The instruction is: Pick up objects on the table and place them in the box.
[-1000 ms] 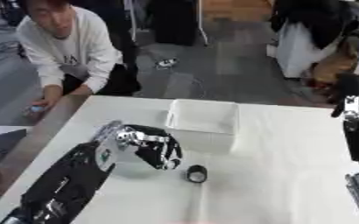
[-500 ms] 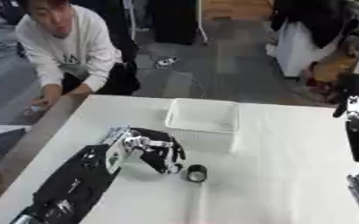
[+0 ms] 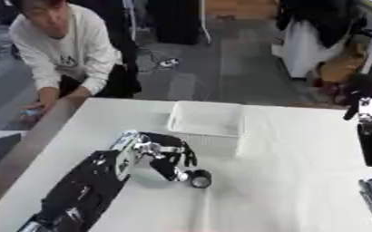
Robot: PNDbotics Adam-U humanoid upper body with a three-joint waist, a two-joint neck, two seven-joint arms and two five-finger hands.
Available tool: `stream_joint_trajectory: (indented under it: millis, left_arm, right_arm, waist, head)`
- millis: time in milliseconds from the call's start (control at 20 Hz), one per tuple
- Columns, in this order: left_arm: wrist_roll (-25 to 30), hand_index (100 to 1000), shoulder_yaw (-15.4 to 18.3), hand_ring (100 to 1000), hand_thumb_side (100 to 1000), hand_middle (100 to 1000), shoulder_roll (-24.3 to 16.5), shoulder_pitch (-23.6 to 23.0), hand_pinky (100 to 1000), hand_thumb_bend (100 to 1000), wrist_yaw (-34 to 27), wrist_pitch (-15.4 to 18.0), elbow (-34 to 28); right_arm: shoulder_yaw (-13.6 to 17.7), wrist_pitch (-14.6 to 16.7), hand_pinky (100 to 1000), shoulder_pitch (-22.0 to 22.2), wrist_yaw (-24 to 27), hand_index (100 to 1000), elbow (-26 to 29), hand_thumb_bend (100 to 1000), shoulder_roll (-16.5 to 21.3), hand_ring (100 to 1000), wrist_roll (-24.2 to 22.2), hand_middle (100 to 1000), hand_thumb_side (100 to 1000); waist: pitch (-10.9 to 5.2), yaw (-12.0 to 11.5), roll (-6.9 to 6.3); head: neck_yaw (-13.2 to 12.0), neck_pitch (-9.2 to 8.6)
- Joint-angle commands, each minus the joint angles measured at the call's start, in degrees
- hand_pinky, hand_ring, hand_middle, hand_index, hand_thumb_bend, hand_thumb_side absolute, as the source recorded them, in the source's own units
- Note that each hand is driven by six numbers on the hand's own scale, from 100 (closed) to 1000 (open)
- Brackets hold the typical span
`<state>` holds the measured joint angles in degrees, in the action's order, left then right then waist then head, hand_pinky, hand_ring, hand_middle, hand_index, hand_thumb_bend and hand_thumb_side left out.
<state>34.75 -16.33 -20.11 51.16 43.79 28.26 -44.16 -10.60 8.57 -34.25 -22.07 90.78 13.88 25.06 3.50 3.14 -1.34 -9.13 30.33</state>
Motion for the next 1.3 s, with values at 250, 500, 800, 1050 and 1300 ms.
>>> stream_joint_trajectory:
  millis: [250, 500, 800, 1050, 1300]
  left_arm:
    - [5.7, 837, 0.1, 505, 543, 664, -0.4, 2.1, 426, 894, -0.6, 5.3, -0.7]
    - [6.5, 839, 0.0, 501, 546, 663, -0.2, 2.1, 424, 906, -0.1, 5.3, -0.3]
    - [9.5, 856, -0.2, 524, 579, 689, -0.4, 2.3, 463, 969, 0.3, 5.6, 0.1]
    - [11.8, 867, 0.1, 560, 631, 719, -0.6, 2.4, 500, 1000, 1.3, 5.3, -0.1]
    - [11.2, 863, 0.5, 562, 708, 720, -1.0, 2.5, 507, 1000, 1.2, 4.3, -1.3]
  right_arm:
    - [-0.1, 0.1, 291, -2.0, 0.0, 712, 1.0, 150, -0.2, 448, -0.4, 529, 892]
    - [-0.1, 0.1, 291, -2.1, -0.1, 712, 1.0, 150, -0.3, 448, -0.4, 529, 892]
    - [-0.1, 0.1, 290, -2.0, -0.1, 712, 0.8, 149, -0.2, 448, -0.5, 529, 893]
    - [0.0, 0.1, 290, -1.9, -0.2, 712, 0.7, 147, -0.2, 449, -0.5, 529, 893]
    - [0.0, 0.0, 290, -1.8, -0.3, 712, 0.6, 147, -0.3, 449, -0.6, 529, 893]
  waist:
    - [-0.39, 0.8, -0.18]
    - [-0.29, 1.0, -0.34]
    - [-0.33, 1.0, -0.43]
    - [-0.43, 0.8, -0.38]
    - [-0.62, 0.8, -0.26]
  head:
    - [-0.9, -0.89]
    - [-0.9, -0.82]
    - [-0.8, -0.75]
    - [-0.7, -0.71]
    - [-0.6, -0.61]
